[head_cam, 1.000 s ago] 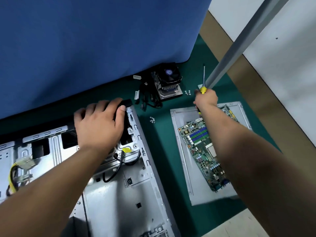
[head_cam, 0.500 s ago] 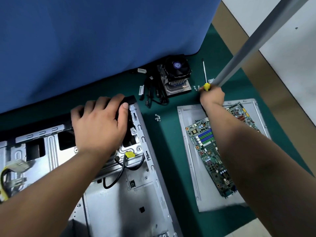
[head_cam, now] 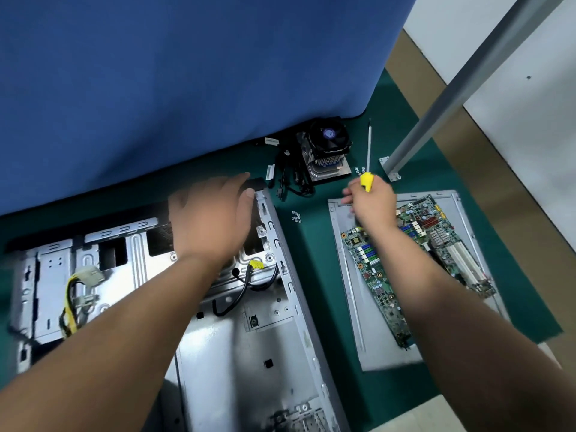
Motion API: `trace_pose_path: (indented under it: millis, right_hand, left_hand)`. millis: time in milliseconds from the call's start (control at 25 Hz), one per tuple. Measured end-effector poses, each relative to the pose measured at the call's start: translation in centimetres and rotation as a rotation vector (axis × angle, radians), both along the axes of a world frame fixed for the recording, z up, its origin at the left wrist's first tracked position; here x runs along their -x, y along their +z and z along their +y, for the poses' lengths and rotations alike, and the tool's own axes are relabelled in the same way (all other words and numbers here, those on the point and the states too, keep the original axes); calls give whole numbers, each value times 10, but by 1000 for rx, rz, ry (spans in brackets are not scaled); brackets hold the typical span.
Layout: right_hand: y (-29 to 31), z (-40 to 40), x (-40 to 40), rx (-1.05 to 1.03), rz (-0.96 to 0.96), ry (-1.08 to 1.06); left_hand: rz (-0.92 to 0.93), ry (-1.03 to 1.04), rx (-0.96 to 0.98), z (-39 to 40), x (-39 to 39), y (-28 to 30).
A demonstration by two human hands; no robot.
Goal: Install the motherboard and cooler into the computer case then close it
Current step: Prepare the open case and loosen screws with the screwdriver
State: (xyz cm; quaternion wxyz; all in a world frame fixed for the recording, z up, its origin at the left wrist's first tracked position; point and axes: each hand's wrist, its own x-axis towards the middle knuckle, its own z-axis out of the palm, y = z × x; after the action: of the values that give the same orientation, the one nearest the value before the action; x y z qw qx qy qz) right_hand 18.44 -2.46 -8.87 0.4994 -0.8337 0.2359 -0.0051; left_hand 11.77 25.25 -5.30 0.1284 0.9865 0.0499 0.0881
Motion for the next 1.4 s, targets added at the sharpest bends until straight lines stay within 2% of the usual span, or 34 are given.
trace_pose_path:
  millis: [120,240,320,440,560,720,880,1040,1120,1280,1400]
  right_hand:
    - [39,29,56,-201,-49,60]
    - [78,59,108,-376,-36,99]
    - [98,82,142,-505,14,129]
    - [114,111,185,-627,80,211]
    - [124,131,218,-646,139,289]
    - [133,143,243,-562,251,359]
    - [136,153,259,-540,302,421]
    - [140,166,268,-551,338,443]
    - [142,172,271,-510,344,447]
    - [142,178,285,-334,367,598]
    - [132,174,298,-236,289,709]
  left_hand:
    - [23,-53,294,7,10,16]
    - [-55,-204,595,5,51,39]
    - [41,-238,827,-4,94,54]
    - [200,-90,1301,-8,145,66]
    - [242,34,1576,11,181,68]
    - [373,-8,1665,41,213,69]
    - [552,25,1786,62,223,72]
    - [668,79,1822,78,228,76]
    - [627,206,1900,80,228,77]
    - [428,559,2323,84,221,77]
    - [306,635,2501,90,217,76]
